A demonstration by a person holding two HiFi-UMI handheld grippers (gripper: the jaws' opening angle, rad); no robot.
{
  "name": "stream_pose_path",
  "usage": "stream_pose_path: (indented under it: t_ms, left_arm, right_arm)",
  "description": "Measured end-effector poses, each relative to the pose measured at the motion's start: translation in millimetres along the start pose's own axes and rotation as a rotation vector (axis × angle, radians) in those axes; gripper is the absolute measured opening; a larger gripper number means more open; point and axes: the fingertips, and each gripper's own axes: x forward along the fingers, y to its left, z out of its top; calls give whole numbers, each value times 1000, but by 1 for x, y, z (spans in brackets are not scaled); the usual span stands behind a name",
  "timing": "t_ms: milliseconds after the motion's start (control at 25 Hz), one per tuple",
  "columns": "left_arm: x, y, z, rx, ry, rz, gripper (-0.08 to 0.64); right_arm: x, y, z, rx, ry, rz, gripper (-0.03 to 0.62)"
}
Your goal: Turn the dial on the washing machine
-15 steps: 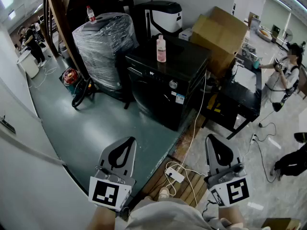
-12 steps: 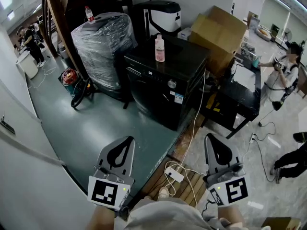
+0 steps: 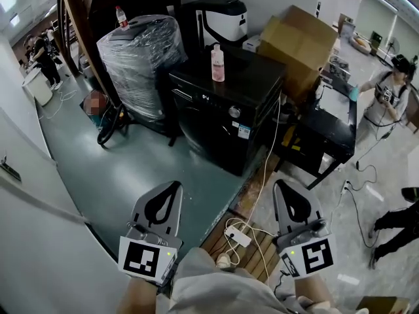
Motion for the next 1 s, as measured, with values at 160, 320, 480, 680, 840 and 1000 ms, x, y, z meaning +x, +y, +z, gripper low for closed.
stream_pose_path:
  t_ms: [160,320,480,680,840,1000]
  left_arm:
    - [-5,3,3,9,-1,6,18]
    - [-6,8,1,15,4,10,18]
    - [-3,23,-5,5,7,22,18]
    - [11,45,-14,-3,14,21,18]
    - [30,71,-25,-14,20,20,18]
    - [52,102,-46,-8,34,18,18]
  right_arm:
    - [3,3,-1,8,4,0,23]
    - [10,9,-6,13,12,6,23]
    - [26,16,-12,10,28,18,23]
    - [56,17,-18,7,49,21,23]
    - [89,19,-29,6,69,20,23]
    - [126,18,-44,6,87,6,23]
